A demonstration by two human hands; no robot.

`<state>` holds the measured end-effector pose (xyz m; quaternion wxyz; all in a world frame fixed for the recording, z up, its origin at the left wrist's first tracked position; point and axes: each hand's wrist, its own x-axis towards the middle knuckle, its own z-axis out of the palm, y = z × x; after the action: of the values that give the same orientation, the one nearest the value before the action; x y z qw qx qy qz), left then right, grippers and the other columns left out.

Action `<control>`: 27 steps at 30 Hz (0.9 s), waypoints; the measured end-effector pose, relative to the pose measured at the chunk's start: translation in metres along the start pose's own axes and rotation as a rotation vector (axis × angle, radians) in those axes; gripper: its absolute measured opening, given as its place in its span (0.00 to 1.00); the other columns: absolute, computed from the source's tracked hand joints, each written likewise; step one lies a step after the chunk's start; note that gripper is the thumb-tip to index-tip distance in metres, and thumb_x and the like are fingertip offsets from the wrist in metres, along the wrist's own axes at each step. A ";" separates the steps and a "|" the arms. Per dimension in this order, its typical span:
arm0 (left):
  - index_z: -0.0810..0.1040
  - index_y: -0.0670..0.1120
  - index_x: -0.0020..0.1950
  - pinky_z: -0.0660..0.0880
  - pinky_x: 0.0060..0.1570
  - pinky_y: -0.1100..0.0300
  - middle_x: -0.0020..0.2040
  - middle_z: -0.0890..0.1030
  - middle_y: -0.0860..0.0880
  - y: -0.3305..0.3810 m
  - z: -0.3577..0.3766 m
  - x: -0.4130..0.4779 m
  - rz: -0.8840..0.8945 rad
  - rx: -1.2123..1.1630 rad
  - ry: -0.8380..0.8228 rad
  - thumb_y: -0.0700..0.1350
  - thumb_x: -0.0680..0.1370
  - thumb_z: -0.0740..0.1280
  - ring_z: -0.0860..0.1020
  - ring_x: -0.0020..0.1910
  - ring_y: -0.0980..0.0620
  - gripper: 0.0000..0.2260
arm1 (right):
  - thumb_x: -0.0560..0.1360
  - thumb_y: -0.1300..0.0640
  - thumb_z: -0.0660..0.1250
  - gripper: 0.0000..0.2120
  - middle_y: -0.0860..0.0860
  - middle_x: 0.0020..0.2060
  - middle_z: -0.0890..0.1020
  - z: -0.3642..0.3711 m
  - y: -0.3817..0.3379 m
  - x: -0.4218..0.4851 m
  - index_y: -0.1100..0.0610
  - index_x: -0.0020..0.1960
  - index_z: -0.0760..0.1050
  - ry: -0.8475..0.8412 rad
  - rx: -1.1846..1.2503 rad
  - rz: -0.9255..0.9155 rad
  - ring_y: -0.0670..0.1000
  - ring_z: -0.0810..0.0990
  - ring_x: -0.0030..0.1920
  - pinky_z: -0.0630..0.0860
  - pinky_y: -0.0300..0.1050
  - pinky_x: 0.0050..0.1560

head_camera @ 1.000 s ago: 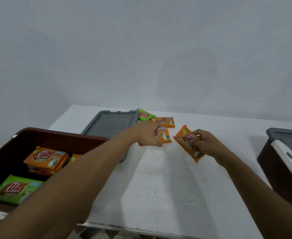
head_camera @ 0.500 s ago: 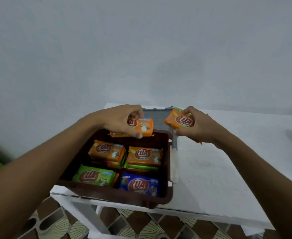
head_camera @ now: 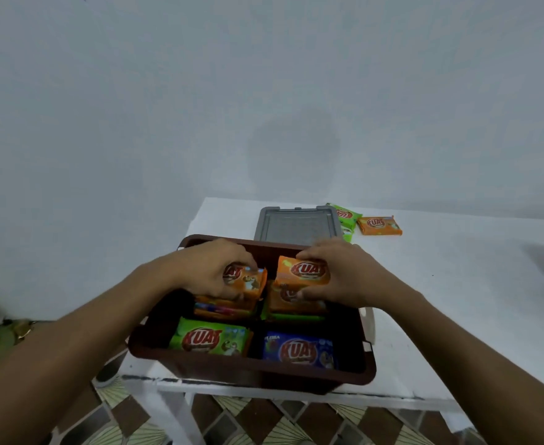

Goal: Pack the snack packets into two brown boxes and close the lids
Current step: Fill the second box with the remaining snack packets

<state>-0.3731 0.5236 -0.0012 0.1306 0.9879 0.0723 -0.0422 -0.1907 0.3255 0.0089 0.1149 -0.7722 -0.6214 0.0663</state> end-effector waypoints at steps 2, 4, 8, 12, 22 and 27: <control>0.75 0.51 0.66 0.74 0.56 0.58 0.59 0.77 0.54 -0.001 0.007 -0.002 0.004 0.027 -0.024 0.55 0.71 0.73 0.75 0.56 0.56 0.24 | 0.68 0.35 0.71 0.34 0.44 0.60 0.75 0.004 -0.004 0.001 0.46 0.70 0.70 -0.010 -0.036 -0.009 0.47 0.71 0.62 0.71 0.48 0.61; 0.74 0.51 0.67 0.74 0.56 0.56 0.60 0.75 0.55 -0.006 0.013 -0.003 0.005 0.095 -0.060 0.56 0.72 0.72 0.74 0.58 0.56 0.25 | 0.68 0.36 0.71 0.32 0.44 0.62 0.74 0.009 -0.007 0.002 0.45 0.69 0.69 -0.013 -0.091 -0.015 0.48 0.70 0.63 0.71 0.49 0.62; 0.74 0.52 0.68 0.75 0.50 0.55 0.61 0.71 0.56 -0.005 0.015 -0.006 0.013 0.225 -0.043 0.57 0.73 0.70 0.72 0.58 0.56 0.25 | 0.70 0.38 0.70 0.27 0.46 0.61 0.71 0.020 -0.009 0.001 0.46 0.65 0.72 0.028 -0.286 -0.067 0.49 0.70 0.62 0.69 0.47 0.61; 0.73 0.52 0.68 0.75 0.49 0.53 0.56 0.71 0.55 -0.003 0.014 -0.008 0.027 0.377 0.017 0.59 0.73 0.70 0.68 0.55 0.55 0.26 | 0.72 0.39 0.68 0.26 0.48 0.60 0.74 0.028 -0.010 0.003 0.47 0.67 0.71 0.010 -0.386 -0.078 0.50 0.72 0.60 0.69 0.47 0.59; 0.60 0.52 0.73 0.70 0.42 0.58 0.62 0.71 0.52 0.000 0.010 -0.002 -0.033 0.520 -0.088 0.58 0.69 0.74 0.75 0.54 0.50 0.37 | 0.72 0.43 0.70 0.29 0.48 0.60 0.77 0.031 -0.015 0.013 0.48 0.69 0.64 -0.118 -0.394 -0.115 0.52 0.78 0.55 0.73 0.46 0.47; 0.60 0.53 0.72 0.72 0.42 0.55 0.58 0.77 0.49 -0.001 0.015 0.000 -0.100 0.566 -0.076 0.60 0.70 0.72 0.78 0.51 0.47 0.36 | 0.72 0.41 0.71 0.32 0.51 0.57 0.79 0.039 -0.018 0.022 0.53 0.70 0.64 -0.123 -0.500 -0.127 0.52 0.80 0.51 0.68 0.43 0.40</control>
<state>-0.3744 0.5204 -0.0154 -0.1498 0.9780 0.1013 -0.1039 -0.2130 0.3541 -0.0233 -0.1135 -0.7306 -0.6714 -0.0501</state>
